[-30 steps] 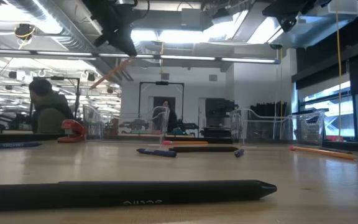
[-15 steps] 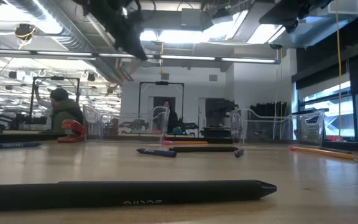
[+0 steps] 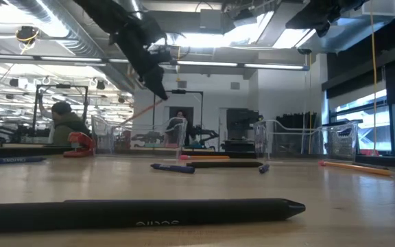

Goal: Sort crayons/erasers/pens/pencils in bins
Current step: Put the yellow pencil into the top left transparent bin

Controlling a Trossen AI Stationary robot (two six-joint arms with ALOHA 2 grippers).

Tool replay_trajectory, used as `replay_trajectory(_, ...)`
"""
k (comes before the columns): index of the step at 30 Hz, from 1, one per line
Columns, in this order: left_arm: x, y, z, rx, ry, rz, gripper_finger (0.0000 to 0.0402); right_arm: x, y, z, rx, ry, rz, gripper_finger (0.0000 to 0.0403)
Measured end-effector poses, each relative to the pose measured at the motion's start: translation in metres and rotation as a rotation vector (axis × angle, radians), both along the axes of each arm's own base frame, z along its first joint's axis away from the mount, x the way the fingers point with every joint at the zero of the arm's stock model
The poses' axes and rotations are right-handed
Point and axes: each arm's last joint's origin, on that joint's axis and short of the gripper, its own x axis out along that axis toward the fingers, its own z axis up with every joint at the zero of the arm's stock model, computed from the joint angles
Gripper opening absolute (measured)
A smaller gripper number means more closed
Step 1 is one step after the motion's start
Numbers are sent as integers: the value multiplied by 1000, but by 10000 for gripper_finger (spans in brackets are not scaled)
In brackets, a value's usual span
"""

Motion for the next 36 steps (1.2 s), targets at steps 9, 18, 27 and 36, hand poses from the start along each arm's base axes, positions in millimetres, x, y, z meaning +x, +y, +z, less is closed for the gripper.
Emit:
replay_trajectory(9,10,12,-36,-82,76,5,6,0,0,0,0,0,0,15)
replay_trajectory(18,17,18,-62,-121,144,15,6,0,0,0,6,-1,-1,15)
replay_trajectory(27,20,21,-75,-126,182,-13,23,0,0,0,3,-1,-12,15)
replay_trajectory(36,20,21,-74,-119,175,-13,31,0,0,0,1,-1,-17,15)
